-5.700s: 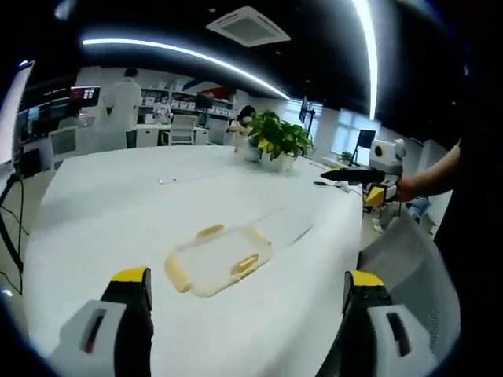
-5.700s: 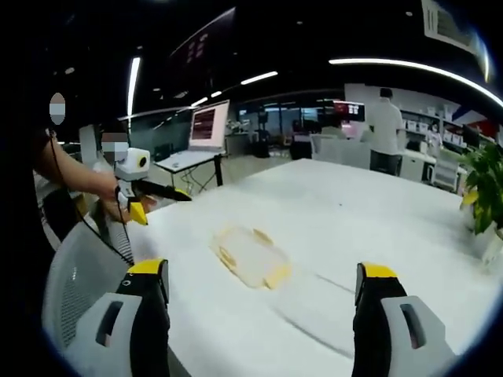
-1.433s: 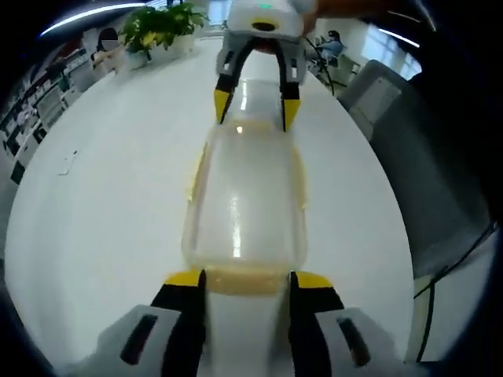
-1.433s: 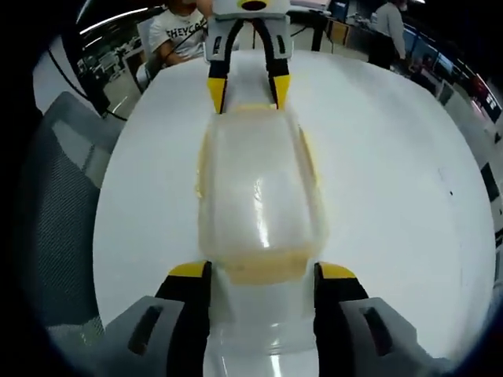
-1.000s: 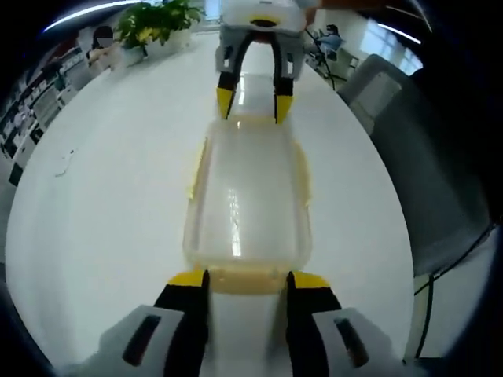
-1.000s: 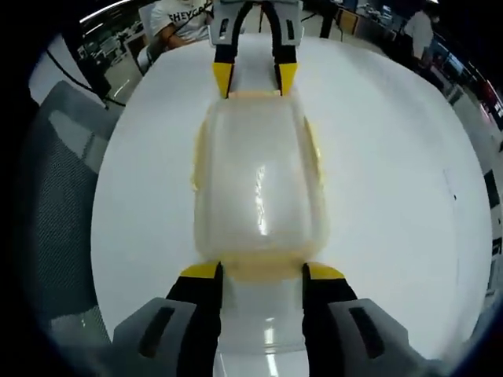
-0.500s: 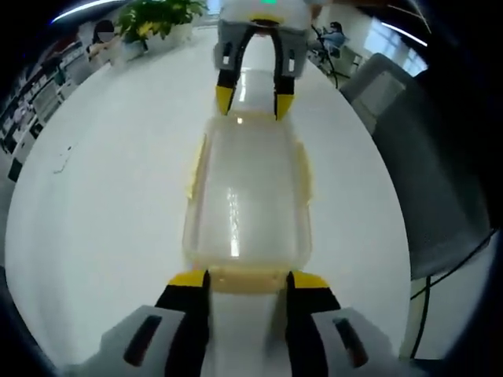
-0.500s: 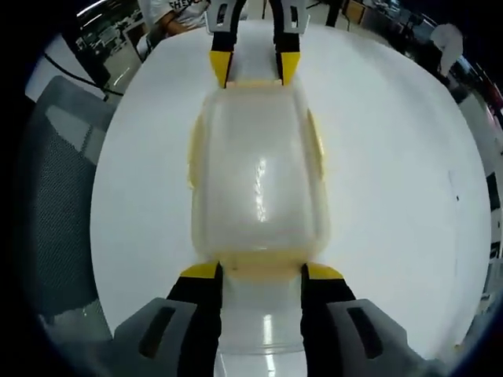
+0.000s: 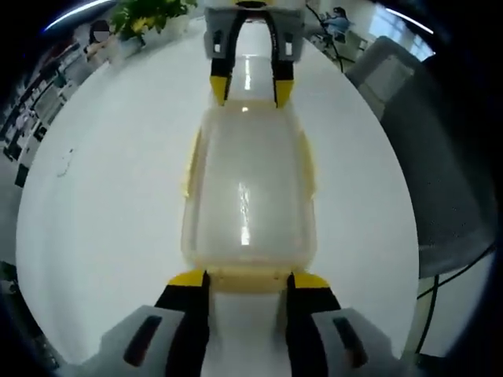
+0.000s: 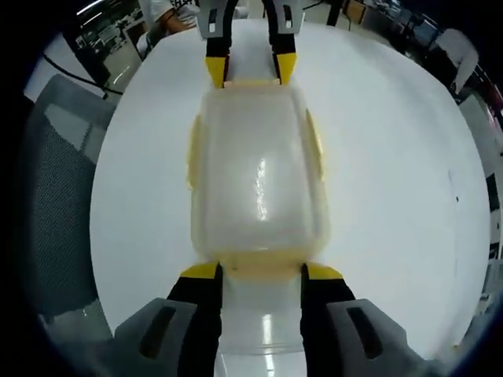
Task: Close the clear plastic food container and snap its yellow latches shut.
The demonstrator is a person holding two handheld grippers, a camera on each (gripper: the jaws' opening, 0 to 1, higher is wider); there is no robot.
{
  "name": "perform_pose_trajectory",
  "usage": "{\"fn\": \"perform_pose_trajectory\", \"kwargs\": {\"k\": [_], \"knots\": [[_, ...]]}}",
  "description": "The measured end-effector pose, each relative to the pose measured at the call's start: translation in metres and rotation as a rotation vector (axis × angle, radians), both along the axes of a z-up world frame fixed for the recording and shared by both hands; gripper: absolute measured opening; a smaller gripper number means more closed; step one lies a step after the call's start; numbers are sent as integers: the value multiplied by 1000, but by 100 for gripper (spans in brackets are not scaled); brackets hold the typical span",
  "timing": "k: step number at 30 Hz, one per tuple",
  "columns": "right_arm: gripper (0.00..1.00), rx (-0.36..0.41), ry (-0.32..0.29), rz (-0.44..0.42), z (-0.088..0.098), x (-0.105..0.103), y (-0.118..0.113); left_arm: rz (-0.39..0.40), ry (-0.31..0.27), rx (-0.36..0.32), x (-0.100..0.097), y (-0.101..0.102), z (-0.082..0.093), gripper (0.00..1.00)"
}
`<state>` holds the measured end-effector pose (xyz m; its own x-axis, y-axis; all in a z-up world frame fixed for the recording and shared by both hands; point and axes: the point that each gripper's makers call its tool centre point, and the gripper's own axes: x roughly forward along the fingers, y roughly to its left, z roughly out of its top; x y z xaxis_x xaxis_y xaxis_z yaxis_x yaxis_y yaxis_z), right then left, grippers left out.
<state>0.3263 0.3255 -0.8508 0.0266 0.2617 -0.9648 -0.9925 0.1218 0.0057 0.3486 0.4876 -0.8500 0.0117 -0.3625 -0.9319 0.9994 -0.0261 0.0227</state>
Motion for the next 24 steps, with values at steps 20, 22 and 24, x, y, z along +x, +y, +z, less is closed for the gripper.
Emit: {"fn": "perform_pose_trajectory", "kwargs": {"k": [20,22,24], "knots": [[35,52,-23,-1,26,3,6,31,-33,-40,-6,3,28,32],[35,54,-31,7,31,4,6,32,-37,-45,-6,3,32,32],[35,57,-38,11,37,4,7,33,-41,-50,-5,4,37,32]]}}
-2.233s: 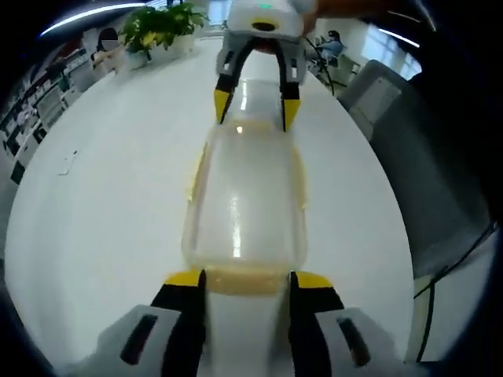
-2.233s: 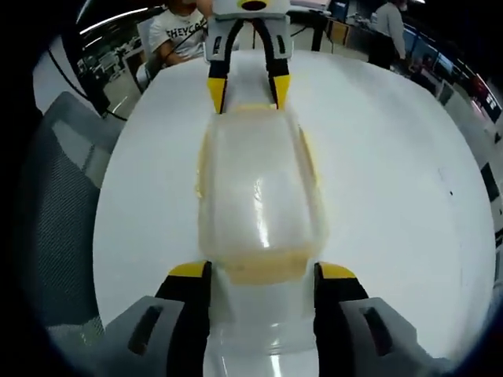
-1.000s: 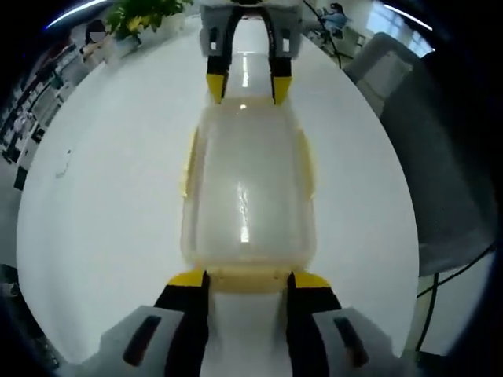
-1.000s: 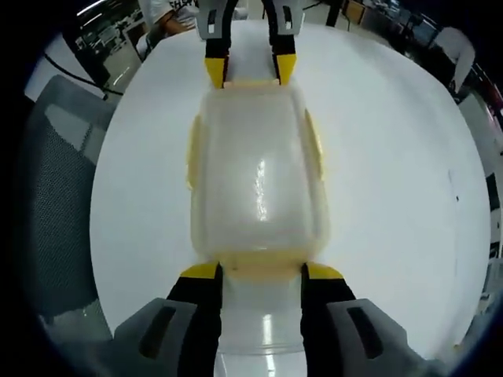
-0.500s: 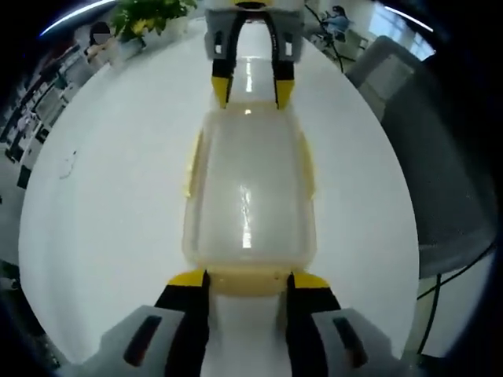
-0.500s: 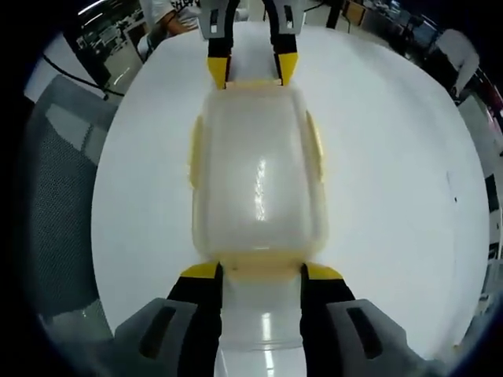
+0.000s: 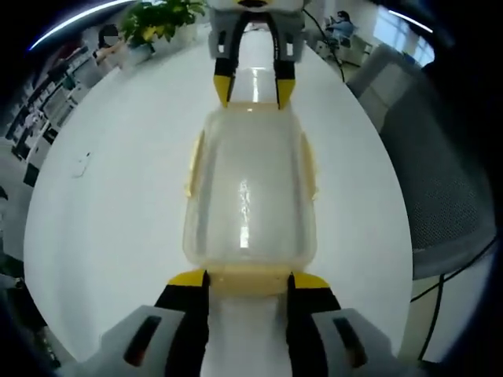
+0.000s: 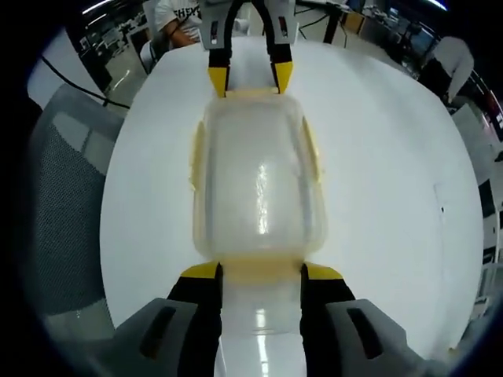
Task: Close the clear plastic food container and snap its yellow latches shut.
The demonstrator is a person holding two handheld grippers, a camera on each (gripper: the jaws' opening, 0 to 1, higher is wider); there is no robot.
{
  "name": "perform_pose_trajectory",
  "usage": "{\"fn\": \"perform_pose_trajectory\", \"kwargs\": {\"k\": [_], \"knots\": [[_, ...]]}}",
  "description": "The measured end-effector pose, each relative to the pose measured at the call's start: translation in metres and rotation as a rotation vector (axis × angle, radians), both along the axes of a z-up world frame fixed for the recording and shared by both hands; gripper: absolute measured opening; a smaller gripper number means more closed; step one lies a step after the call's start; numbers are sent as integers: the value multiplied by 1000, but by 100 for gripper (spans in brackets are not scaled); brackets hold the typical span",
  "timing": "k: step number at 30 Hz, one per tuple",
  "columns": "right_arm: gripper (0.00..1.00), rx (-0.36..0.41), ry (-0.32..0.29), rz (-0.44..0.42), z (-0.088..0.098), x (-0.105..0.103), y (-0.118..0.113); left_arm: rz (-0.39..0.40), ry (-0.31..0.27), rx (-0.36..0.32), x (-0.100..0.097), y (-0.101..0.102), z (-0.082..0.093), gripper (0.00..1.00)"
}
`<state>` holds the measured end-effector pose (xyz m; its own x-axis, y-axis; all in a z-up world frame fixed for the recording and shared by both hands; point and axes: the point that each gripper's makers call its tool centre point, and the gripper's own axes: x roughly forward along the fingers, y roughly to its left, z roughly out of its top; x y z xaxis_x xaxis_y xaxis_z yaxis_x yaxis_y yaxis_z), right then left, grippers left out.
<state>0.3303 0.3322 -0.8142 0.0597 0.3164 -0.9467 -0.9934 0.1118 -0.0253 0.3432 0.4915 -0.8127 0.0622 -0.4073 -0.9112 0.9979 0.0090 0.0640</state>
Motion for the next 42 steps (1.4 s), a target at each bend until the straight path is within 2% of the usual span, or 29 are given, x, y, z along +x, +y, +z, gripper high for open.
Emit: {"fn": "perform_pose_trajectory", "kwargs": {"k": [5,19,42], "knots": [[35,8,-9,5,9,1,2,8,-2,-7,-2,2,11,32],[35,15,-25,23,27,7,2,7,-24,-12,6,3,25,32],[35,7,-23,21,33,4,-4,4,-29,-9,3,-3,36,32]]}}
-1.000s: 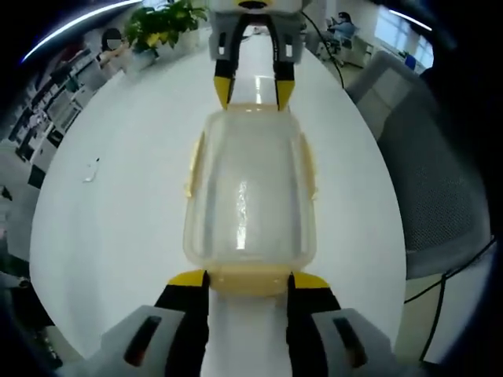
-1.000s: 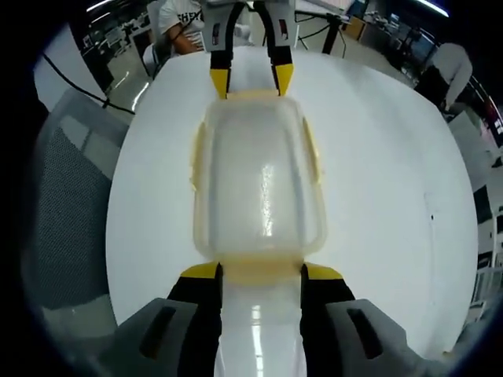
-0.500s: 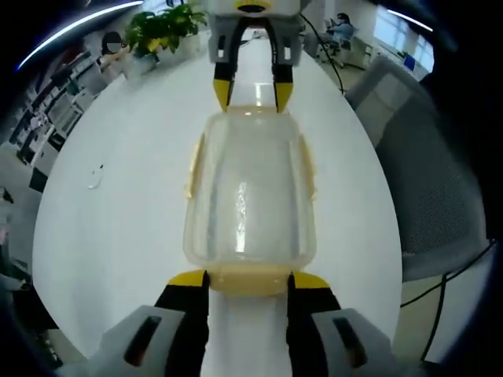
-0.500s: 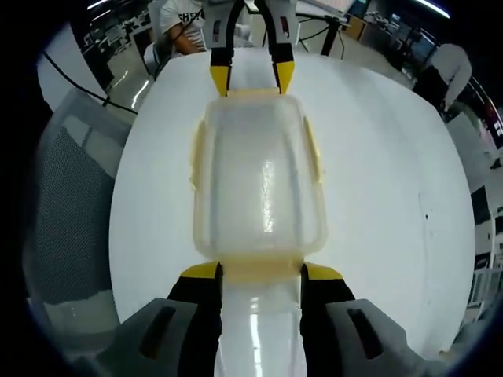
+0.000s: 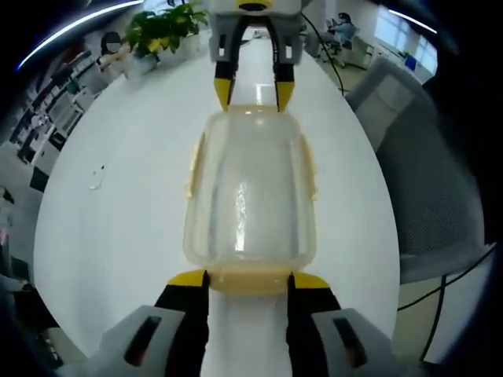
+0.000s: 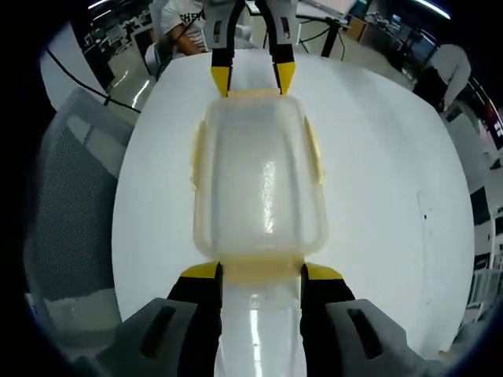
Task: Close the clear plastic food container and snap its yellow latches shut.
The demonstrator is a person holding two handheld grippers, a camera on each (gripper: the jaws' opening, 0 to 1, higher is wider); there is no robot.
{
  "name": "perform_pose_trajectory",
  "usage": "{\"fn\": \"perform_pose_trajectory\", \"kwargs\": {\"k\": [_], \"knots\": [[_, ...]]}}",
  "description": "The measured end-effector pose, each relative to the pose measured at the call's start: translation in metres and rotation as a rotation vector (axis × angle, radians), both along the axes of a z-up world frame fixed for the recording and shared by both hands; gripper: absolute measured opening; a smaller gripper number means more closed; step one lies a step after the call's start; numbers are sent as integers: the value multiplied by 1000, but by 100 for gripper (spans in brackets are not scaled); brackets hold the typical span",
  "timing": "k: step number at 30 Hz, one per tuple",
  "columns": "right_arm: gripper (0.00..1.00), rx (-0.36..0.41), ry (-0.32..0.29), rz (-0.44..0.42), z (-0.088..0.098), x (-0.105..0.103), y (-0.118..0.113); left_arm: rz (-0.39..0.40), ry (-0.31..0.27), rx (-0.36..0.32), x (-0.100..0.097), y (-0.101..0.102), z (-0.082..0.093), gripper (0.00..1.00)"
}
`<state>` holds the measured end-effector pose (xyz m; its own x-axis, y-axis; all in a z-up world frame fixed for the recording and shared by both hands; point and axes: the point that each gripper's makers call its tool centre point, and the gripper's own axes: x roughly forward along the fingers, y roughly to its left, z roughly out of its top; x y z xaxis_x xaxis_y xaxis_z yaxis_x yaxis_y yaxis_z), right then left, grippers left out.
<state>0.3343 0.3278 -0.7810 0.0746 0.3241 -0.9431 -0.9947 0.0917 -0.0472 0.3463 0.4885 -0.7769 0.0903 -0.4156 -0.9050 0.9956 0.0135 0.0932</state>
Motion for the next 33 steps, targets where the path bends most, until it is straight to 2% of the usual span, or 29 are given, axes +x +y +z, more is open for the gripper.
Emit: {"fn": "perform_pose_trajectory", "kwargs": {"k": [19,33], "knots": [[35,-9,10,-3,1,0,-20,-7,4,-6,4,-19,1,32],[35,-9,22,2,0,1,-43,-5,10,-3,0,-42,4,32]]}}
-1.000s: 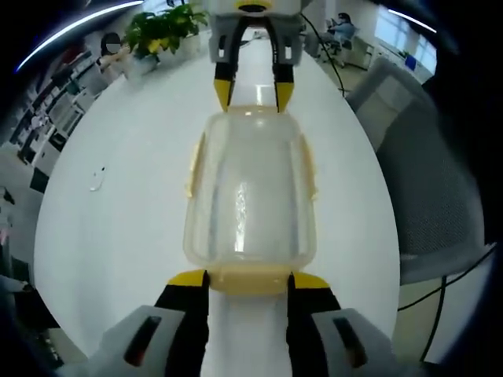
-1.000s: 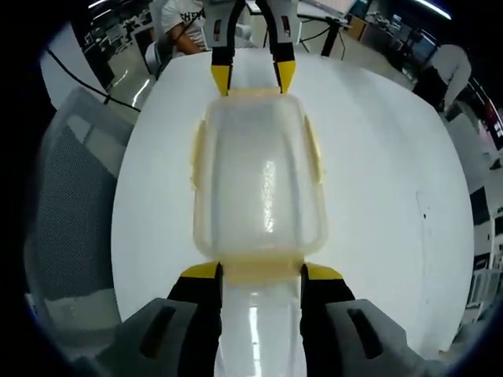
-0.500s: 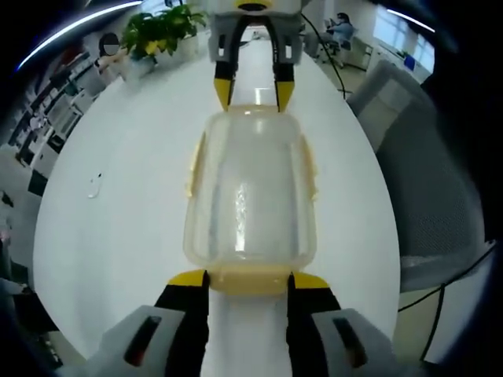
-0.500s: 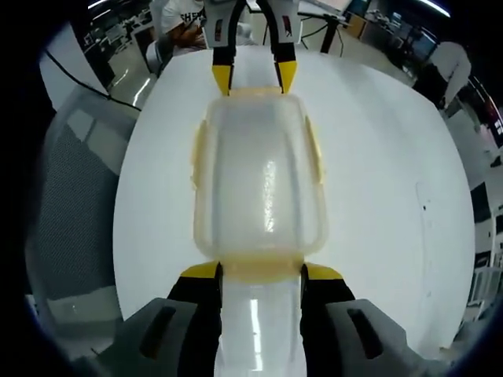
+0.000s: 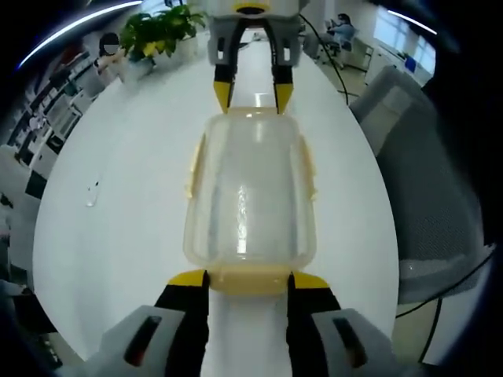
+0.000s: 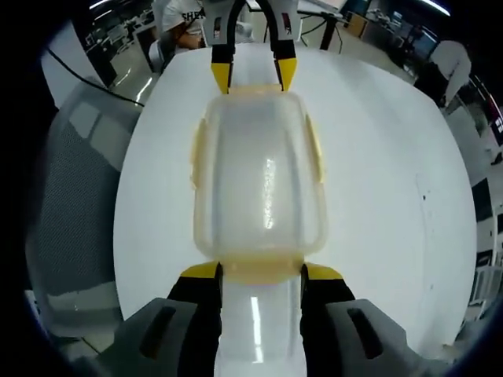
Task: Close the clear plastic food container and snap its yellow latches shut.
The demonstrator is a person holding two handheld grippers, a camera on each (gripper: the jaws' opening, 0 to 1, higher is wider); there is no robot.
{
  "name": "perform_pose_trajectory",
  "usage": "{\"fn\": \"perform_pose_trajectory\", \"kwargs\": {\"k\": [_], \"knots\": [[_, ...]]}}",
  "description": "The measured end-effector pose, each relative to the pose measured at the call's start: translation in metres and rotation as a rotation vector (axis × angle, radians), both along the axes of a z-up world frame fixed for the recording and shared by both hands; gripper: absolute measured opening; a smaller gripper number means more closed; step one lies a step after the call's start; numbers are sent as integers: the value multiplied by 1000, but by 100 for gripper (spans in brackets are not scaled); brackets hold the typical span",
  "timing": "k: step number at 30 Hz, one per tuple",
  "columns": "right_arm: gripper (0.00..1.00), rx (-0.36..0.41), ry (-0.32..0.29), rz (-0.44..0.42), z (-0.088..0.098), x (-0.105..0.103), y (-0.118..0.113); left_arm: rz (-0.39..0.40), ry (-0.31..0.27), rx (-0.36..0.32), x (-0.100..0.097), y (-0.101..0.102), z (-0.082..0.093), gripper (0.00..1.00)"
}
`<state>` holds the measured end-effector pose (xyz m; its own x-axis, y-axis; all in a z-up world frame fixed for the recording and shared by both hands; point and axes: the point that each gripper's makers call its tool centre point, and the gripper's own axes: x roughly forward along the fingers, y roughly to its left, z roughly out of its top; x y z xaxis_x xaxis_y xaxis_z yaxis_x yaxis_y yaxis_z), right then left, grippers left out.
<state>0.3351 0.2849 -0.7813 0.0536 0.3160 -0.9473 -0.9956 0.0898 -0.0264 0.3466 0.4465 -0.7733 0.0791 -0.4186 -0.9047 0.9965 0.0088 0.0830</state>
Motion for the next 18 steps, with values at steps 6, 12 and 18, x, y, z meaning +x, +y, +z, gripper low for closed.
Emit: {"fn": "perform_pose_trajectory", "kwargs": {"k": [6,12,18], "knots": [[35,0,6,-1,0,-1,-8,1,6,0,-1,-10,0,32],[35,0,10,-2,0,-2,-20,1,12,-1,-2,-21,1,32],[35,-3,13,-5,-1,-3,-31,-1,14,2,-3,-32,0,32]]}}
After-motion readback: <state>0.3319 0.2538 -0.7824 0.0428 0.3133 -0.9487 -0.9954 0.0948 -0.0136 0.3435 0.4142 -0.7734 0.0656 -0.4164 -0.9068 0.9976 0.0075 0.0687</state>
